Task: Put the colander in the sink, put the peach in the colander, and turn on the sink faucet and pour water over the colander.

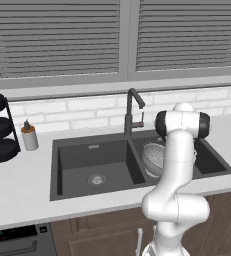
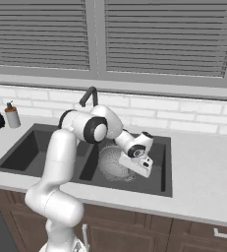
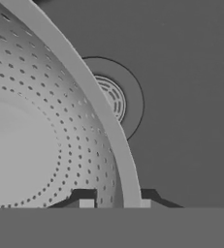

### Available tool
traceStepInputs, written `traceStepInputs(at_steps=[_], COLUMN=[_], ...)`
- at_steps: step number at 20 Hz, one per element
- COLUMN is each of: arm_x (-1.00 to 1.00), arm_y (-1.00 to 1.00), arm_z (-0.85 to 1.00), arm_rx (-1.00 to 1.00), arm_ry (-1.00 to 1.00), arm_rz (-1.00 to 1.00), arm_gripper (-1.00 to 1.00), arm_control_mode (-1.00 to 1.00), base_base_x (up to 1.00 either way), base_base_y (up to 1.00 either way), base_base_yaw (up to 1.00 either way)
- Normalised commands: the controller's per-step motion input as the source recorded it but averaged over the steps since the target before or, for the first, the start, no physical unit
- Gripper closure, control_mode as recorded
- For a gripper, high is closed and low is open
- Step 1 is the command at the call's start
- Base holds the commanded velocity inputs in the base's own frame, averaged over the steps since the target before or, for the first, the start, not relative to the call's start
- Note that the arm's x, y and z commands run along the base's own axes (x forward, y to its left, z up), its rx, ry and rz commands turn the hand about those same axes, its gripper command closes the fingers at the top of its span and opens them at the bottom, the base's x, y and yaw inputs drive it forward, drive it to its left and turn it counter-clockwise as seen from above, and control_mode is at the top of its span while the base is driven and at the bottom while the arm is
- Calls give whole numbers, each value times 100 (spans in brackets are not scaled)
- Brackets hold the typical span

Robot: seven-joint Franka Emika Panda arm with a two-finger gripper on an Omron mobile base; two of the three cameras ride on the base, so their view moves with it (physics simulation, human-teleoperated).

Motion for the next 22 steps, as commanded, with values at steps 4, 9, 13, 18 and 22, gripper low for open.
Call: traceStepInputs(at_steps=[4,9,13,18,22], arm_x=[-2,-10,-9,-29,-36], arm_y=[1,11,21,3,-1], arm_z=[-17,-17,-1,11,54], arm_rx=[-6,-7,-6,-1,0], arm_ry=[0,0,0,0,-5], arm_rz=[0,0,0,-1,0], arm_gripper=[100,-100,-100,-100,-100], arm_control_mode=[-100,-100,-100,-100,-100], base_base_x=[0,0,0,0,0], base_base_y=[0,0,0,0,0], base_base_yaw=[0,0,0,0,0])
